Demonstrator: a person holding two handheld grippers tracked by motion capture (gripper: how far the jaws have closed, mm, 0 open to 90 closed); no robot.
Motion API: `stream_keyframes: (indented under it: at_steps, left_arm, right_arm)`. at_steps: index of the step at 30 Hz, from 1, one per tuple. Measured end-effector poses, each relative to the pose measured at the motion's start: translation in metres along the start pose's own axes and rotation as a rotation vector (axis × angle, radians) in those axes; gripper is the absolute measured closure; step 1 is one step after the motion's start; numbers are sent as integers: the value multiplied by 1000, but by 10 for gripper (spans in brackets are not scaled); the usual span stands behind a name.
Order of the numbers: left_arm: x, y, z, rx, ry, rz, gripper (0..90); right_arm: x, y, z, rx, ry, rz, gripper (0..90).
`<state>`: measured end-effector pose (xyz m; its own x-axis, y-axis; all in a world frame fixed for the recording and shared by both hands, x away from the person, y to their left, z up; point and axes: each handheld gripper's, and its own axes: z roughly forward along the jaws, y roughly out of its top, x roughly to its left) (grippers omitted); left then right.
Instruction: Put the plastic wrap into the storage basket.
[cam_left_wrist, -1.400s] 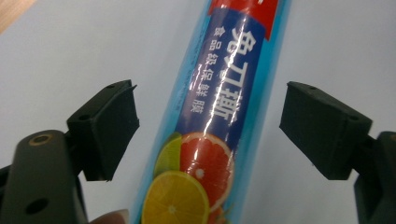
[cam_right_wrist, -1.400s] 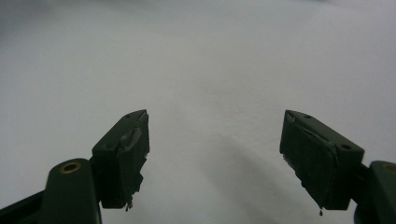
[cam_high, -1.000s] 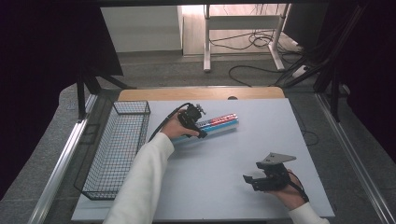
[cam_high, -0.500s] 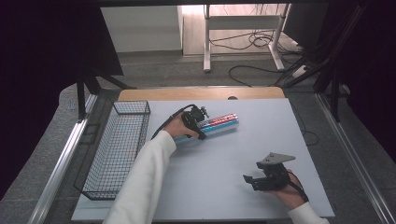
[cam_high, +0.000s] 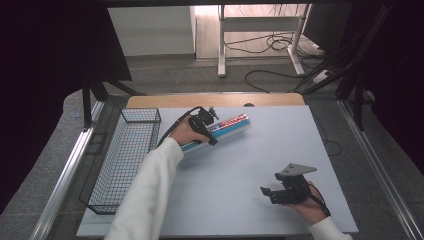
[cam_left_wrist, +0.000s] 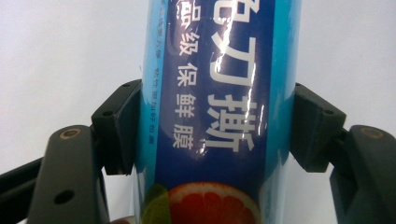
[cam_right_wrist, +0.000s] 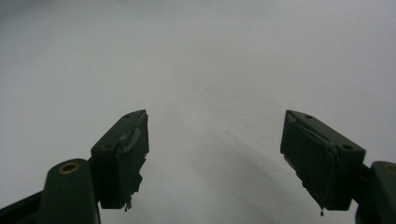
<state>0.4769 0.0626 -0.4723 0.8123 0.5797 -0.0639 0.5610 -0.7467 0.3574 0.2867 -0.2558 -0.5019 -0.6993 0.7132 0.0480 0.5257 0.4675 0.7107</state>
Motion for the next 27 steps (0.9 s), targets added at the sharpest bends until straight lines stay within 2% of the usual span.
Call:
stream_keyframes:
  at_steps: [6,9,13,14,20,26,27]
  left_arm:
    - [-4,-8,-27,2,47,-33,300]
    - [-7,-12,-36,5,68,-33,300]
    - [-10,-18,-45,-13,75,-57,300]
    - [-11,-23,-50,-32,73,-82,300]
    - [-20,-38,-68,-44,102,-109,301]
    - [-24,-59,-89,-111,105,-185,302]
    - [-24,-63,-93,-110,110,-187,302]
  right_arm:
    - [1,0,1,2,1,0,240]
    - [2,1,1,2,1,-1,240]
    - [3,1,0,-4,3,-4,240]
    - [3,1,0,-4,3,-4,239]
    - [2,1,-2,-7,-1,1,239]
    - [1,2,-3,-13,-6,6,239]
    - [1,2,-3,-13,-6,7,239]
